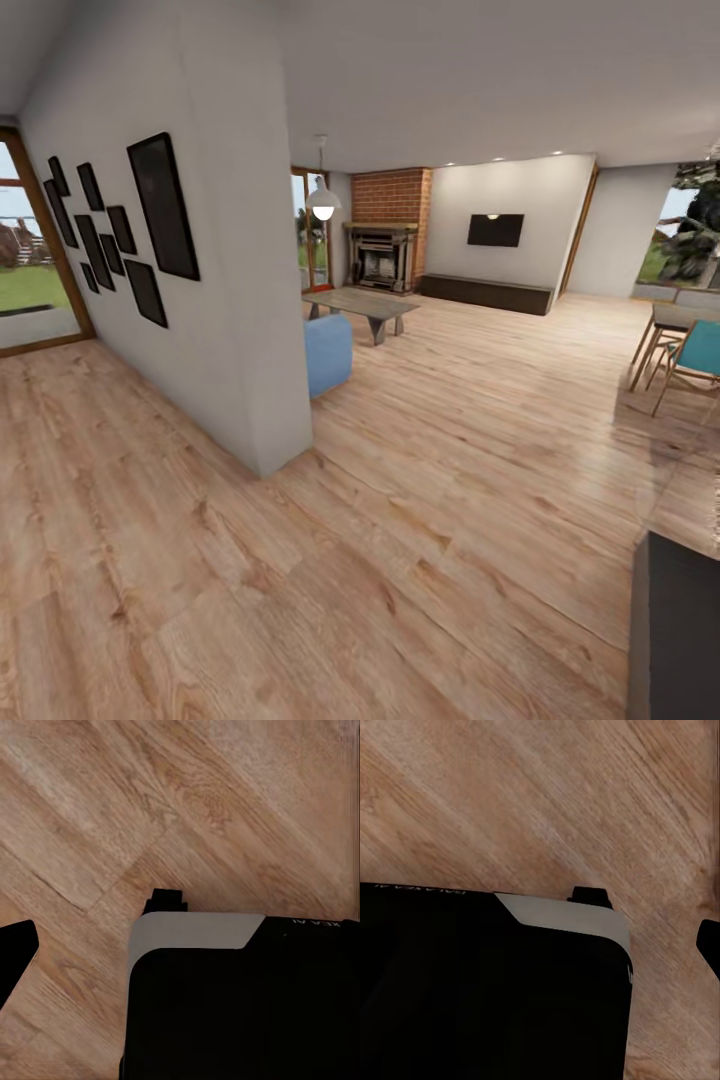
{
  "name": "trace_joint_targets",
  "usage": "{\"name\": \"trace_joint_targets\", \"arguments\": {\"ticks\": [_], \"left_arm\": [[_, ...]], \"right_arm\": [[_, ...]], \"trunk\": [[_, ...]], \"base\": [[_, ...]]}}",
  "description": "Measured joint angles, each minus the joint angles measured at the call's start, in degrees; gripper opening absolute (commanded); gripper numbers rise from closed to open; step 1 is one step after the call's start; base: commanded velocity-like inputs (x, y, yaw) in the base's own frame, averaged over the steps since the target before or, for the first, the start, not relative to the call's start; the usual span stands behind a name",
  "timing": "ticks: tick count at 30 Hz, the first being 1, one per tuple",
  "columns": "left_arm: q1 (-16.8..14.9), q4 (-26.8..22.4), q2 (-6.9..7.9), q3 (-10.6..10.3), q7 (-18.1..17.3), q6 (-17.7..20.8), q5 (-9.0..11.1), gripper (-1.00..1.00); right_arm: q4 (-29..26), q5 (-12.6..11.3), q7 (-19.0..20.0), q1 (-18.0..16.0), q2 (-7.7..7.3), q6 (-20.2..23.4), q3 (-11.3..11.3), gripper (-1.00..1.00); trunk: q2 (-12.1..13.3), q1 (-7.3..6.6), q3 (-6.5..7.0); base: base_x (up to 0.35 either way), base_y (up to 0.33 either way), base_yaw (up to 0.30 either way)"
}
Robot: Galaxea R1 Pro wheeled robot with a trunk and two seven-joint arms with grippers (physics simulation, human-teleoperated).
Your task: Move the two storage containers from the living room to the garage. In the garage, place one container on the floor and stack the other container on top of it (either order is fine).
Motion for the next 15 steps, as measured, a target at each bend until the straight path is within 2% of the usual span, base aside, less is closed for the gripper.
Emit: {"name": "trace_joint_targets", "arguments": {"ticks": [15], "left_arm": [[0.0, 0.0, 0.02, 0.0, 0.0, 0.0, -0.1, 1.00]], "right_arm": [[0.0, 0.2, 0.0, 0.0, 0.00, 0.0, 0.0, 1.00]], "trunk": [[0.0, 0.00, 0.00]], "base": [[0.323, 0.000, -0.249]]}}
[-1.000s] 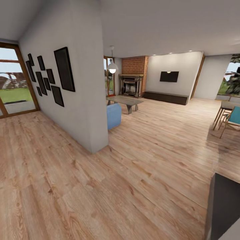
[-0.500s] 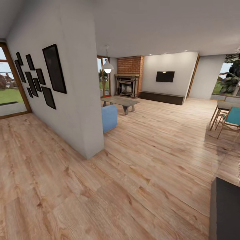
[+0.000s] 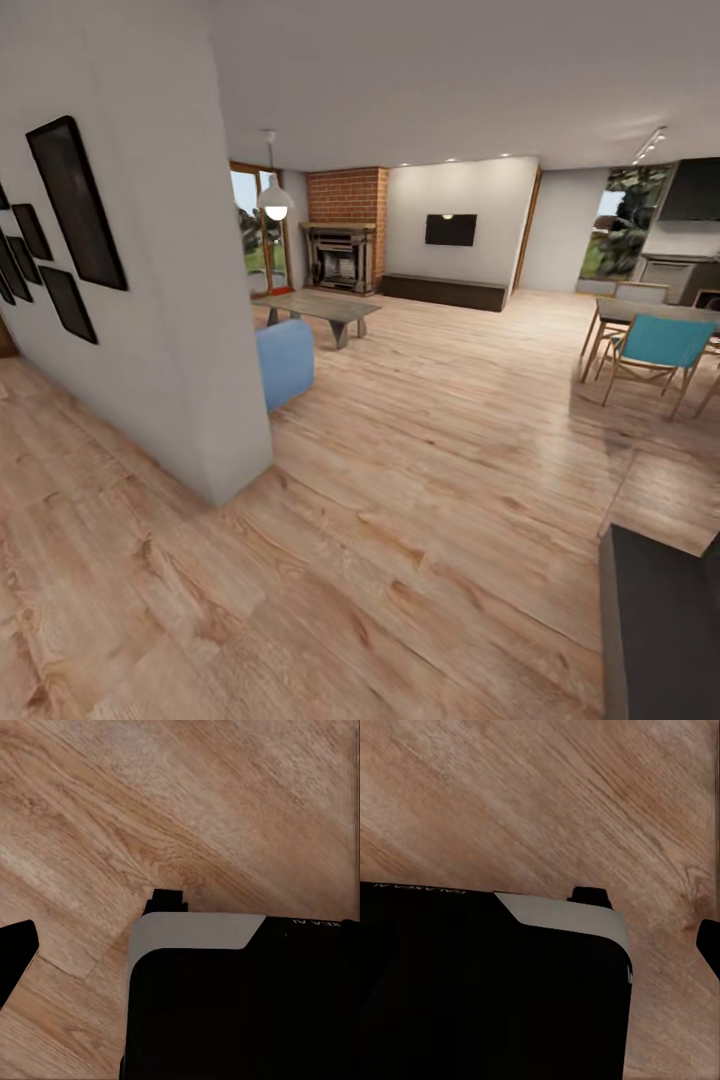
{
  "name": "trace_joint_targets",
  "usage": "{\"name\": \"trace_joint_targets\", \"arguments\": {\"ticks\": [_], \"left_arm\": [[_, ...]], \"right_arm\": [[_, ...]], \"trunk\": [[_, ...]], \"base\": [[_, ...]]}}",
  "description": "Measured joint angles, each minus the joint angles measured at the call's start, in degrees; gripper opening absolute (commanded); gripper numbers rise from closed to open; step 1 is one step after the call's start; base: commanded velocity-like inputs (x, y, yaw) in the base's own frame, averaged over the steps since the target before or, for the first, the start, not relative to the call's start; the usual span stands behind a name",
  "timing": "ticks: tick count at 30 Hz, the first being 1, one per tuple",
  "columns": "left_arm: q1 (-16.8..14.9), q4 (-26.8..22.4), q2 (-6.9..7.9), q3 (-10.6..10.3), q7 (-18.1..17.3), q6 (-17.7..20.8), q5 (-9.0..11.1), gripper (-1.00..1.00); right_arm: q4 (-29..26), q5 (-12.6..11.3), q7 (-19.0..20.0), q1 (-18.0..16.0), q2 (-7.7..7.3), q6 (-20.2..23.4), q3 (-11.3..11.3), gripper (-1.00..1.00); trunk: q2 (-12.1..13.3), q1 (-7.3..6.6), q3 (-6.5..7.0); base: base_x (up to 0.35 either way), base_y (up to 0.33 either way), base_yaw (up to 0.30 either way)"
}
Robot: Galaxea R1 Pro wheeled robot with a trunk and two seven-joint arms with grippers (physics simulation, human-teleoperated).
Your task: Move the two storage containers from the living room to the garage. In the garage, place one container on the floor and stack the other container on top of it (either order is fine).
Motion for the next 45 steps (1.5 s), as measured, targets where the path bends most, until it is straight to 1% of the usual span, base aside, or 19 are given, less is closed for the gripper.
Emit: {"name": "trace_joint_targets", "arguments": {"ticks": [13, 45], "left_arm": [[0.0, 0.0, 0.00, 0.0, 0.0, 0.0, 0.0, 1.00], [0.0, 0.0, 0.01, 0.0, 0.0, 0.0, 0.0, 1.00]], "right_arm": [[0.0, 0.1, 0.0, 0.0, 0.00, 0.0, 0.0, 1.00], [0.0, 0.1, 0.0, 0.0, 0.00, 0.0, 0.0, 1.00]], "trunk": [[0.0, 0.00, 0.00], [0.0, 0.00, 0.00]], "base": [[0.323, 0.000, -0.224], [0.323, 0.000, -0.006]]}}
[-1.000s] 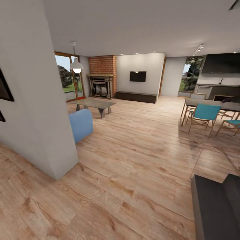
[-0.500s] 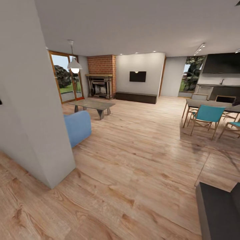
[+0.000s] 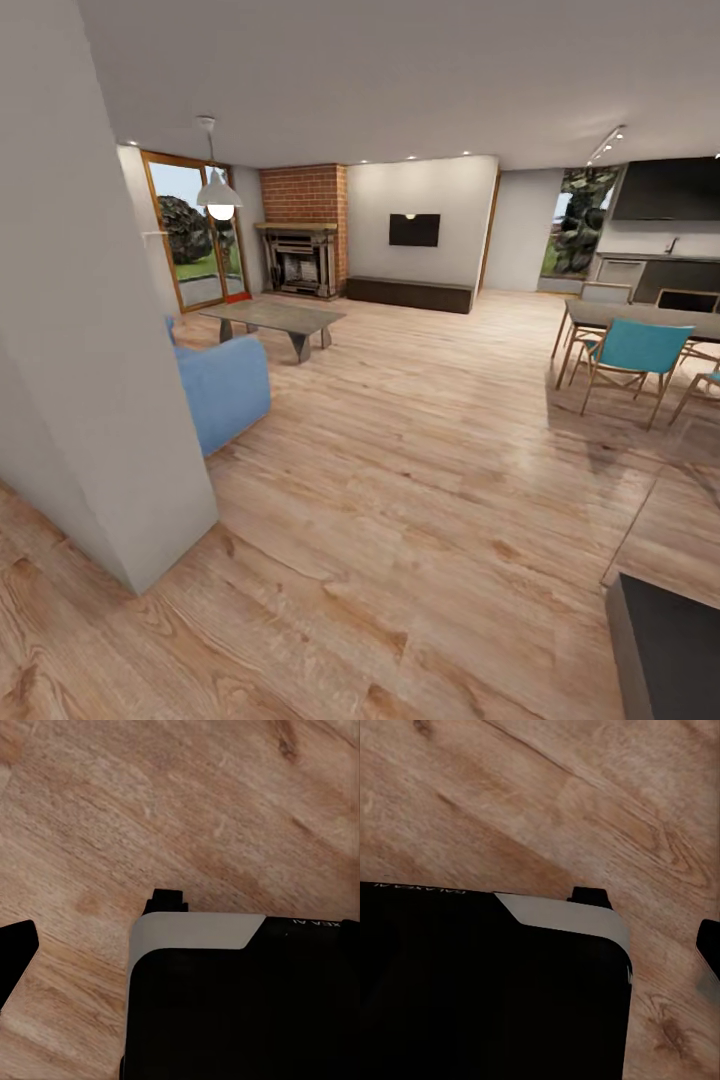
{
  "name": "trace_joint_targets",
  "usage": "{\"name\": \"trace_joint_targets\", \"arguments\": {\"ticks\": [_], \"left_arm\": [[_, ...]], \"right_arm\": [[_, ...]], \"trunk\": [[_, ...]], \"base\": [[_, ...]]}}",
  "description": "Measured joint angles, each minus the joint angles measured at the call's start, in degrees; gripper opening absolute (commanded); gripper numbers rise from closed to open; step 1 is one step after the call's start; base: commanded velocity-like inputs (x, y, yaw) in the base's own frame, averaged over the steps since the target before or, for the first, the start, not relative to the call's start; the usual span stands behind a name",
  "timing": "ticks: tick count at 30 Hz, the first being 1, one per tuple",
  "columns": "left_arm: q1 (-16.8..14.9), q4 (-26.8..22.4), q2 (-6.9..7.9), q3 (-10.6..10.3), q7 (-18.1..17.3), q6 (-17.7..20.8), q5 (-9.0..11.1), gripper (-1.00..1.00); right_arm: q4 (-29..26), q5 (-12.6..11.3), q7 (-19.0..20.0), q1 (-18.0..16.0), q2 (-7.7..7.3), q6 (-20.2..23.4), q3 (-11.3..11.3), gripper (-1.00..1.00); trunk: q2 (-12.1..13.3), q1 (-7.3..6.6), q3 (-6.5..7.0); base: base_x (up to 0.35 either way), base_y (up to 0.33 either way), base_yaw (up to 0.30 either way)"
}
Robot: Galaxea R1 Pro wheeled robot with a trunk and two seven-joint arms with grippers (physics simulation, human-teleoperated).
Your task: Move the two storage containers from the living room to the garage. In the garage, place one container on the floor and stack the other container on top of it (either order is fine).
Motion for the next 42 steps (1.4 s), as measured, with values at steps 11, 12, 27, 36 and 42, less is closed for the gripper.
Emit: {"name": "trace_joint_targets", "arguments": {"ticks": [11, 12, 27, 36, 42], "left_arm": [[0.0, 0.0, 0.08, 0.0, 0.0, 0.0, 0.0, 1.00], [0.0, 0.0, 0.08, 0.0, 0.0, 0.0, 0.0, 1.00], [0.0, 0.0, 0.07, 0.0, 0.0, 0.0, 0.0, 1.00], [0.0, 0.0, 0.08, 0.0, 0.0, 0.0, 0.0, 1.00], [0.0, 0.0, 0.08, 0.0, 0.0, 0.0, 0.0, 1.00]], "right_arm": [[0.0, 0.0, 0.0, 0.0, 0.00, 0.0, 0.0, 1.00], [0.0, 0.0, 0.0, 0.0, 0.00, 0.0, 0.0, 1.00], [0.0, 0.0, 0.0, 0.0, 0.05, 0.0, 0.0, 1.00], [0.0, 0.0, 0.0, 0.0, 0.07, 0.0, 0.0, 1.00], [0.0, 0.0, 0.0, 0.0, 0.04, 0.0, 0.0, 1.00]], "trunk": [[0.0, 0.00, 0.00], [0.0, 0.00, 0.00], [0.0, 0.00, 0.00], [0.0, 0.00, 0.00], [0.0, 0.00, 0.00]], "base": [[0.323, 0.000, 0.000], [0.323, 0.000, 0.000], [0.323, 0.000, -0.071], [0.323, 0.000, -0.168], [0.323, 0.000, -0.007]]}}
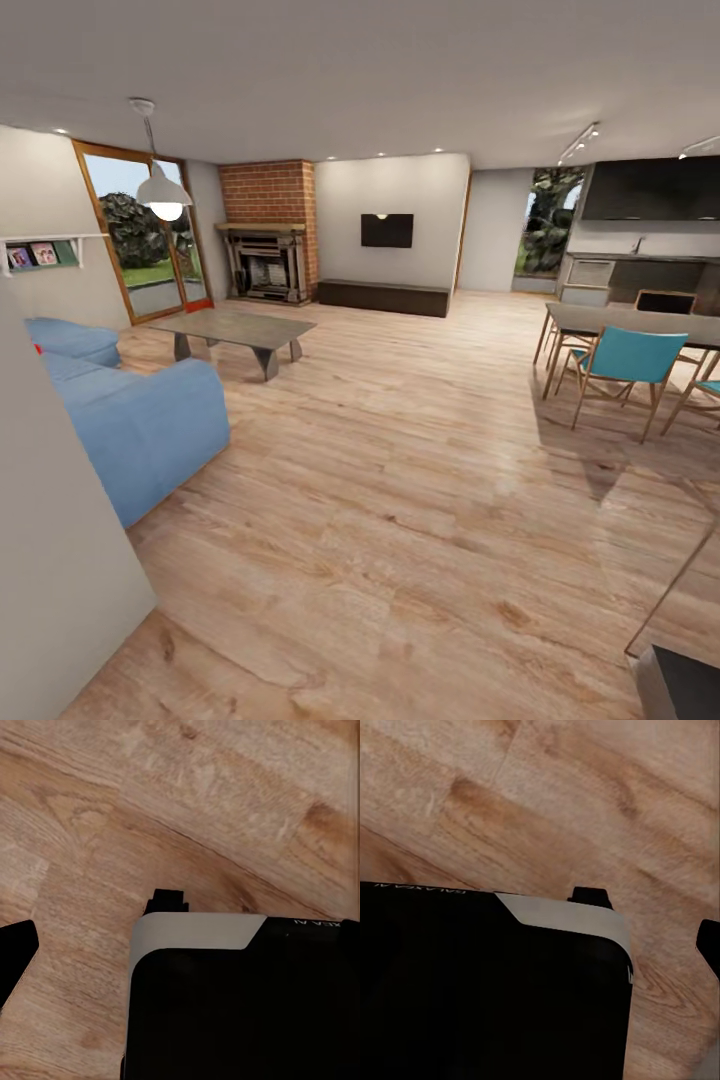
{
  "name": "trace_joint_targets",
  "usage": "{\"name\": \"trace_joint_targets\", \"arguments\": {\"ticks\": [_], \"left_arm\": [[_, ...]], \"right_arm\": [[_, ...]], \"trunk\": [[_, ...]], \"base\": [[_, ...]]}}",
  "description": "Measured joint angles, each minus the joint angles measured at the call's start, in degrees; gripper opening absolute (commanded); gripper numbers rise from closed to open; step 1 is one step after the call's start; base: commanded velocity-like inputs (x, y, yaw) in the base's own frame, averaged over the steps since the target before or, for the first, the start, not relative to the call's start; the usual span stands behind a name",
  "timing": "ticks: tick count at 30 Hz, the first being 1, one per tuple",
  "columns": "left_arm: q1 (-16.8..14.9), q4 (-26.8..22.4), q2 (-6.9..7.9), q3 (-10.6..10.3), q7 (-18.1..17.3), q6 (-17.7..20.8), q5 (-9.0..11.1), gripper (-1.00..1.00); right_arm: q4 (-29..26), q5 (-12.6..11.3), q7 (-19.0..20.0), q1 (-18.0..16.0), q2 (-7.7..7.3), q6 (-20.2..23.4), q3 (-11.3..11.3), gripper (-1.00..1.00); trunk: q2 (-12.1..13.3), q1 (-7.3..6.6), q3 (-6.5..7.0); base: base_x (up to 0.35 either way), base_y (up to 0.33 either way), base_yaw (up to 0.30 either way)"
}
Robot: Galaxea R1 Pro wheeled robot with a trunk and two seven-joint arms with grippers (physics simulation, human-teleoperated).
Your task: Move the two storage containers from the living room to the garage. In the garage, place one container on the floor and stack the other container on top of it (either order is fine).
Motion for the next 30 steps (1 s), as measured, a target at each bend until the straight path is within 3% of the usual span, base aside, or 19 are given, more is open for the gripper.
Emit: {"name": "trace_joint_targets", "arguments": {"ticks": [30], "left_arm": [[0.0, 0.0, 0.00, 0.0, 0.0, 0.0, 0.0, 1.00]], "right_arm": [[0.0, 0.2, 0.0, 0.0, 0.05, 0.0, 0.1, 1.00]], "trunk": [[0.0, 0.00, 0.00]], "base": [[0.323, 0.000, 0.000]]}}
